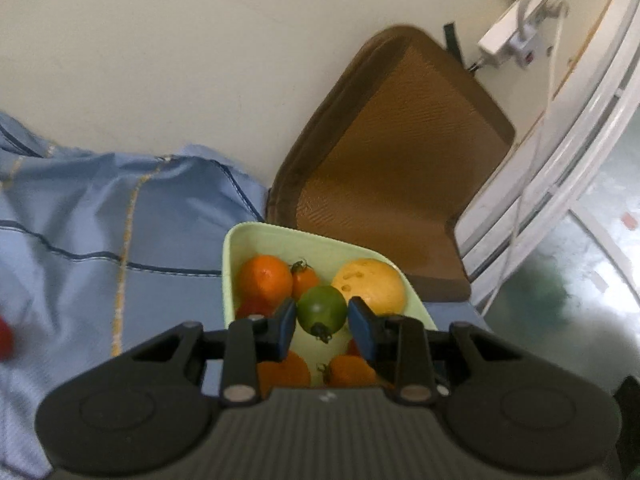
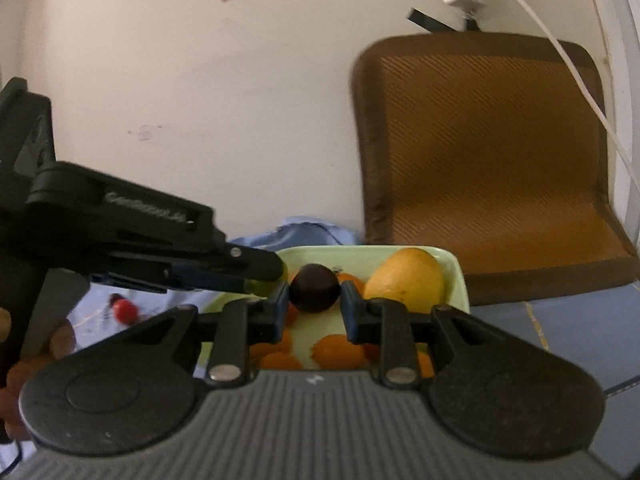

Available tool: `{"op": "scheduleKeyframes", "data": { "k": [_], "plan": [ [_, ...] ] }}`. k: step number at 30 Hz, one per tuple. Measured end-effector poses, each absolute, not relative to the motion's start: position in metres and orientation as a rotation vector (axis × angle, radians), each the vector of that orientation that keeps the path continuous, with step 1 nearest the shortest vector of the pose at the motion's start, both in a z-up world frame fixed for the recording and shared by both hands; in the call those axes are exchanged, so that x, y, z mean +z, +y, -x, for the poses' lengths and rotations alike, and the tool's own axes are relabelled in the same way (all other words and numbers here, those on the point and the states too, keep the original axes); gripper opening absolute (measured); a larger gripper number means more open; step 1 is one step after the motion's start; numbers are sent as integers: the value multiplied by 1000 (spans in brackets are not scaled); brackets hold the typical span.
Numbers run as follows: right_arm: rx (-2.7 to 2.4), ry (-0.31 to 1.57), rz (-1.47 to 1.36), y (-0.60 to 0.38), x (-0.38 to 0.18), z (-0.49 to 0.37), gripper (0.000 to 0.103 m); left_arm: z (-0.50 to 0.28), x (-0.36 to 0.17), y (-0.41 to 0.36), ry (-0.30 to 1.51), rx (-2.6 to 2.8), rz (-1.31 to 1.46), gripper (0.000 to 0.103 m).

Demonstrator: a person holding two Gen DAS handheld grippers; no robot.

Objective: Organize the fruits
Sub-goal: 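Carry both tomatoes over the green basin and open both grippers, then move both open grippers back to the last two tomatoes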

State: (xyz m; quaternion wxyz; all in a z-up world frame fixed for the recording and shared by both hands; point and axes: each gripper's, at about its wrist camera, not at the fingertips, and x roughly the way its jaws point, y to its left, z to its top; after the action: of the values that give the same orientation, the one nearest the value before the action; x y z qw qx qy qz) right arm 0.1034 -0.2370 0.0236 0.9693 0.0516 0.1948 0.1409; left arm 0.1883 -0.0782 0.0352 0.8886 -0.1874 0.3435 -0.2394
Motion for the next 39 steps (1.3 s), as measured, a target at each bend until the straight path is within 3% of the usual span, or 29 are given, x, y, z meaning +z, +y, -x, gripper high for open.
{"op": "scheduleKeyframes", "data": {
  "k": [3, 11, 19, 23, 28, 35, 39],
  "plan": [
    [262, 366, -91, -243, 22, -105, 40, -195, 29, -88, 717, -496, 366, 40],
    [168, 310, -243, -285, 26, -101, 40, -185, 42, -78, 667, -492, 386, 42],
    [143, 313, -422, -315, 22, -98, 42, -104, 61, 37, 508, -303, 355, 46],
    [164, 298, -403, -304, 25, -92, 42, -73, 36, 102, 556, -61, 277, 47],
    [372, 293, -269, -245, 44, -64, 42, -60, 4, 156, 619, 51, 326, 47],
    [609, 509, 28, -118, 31, -71, 41, -115, 6, 165, 638, -151, 560, 50],
    [652, 588, 49, -77, 24, -101, 44, -151, 4, 157, 675, -211, 624, 50]
  ]
}}
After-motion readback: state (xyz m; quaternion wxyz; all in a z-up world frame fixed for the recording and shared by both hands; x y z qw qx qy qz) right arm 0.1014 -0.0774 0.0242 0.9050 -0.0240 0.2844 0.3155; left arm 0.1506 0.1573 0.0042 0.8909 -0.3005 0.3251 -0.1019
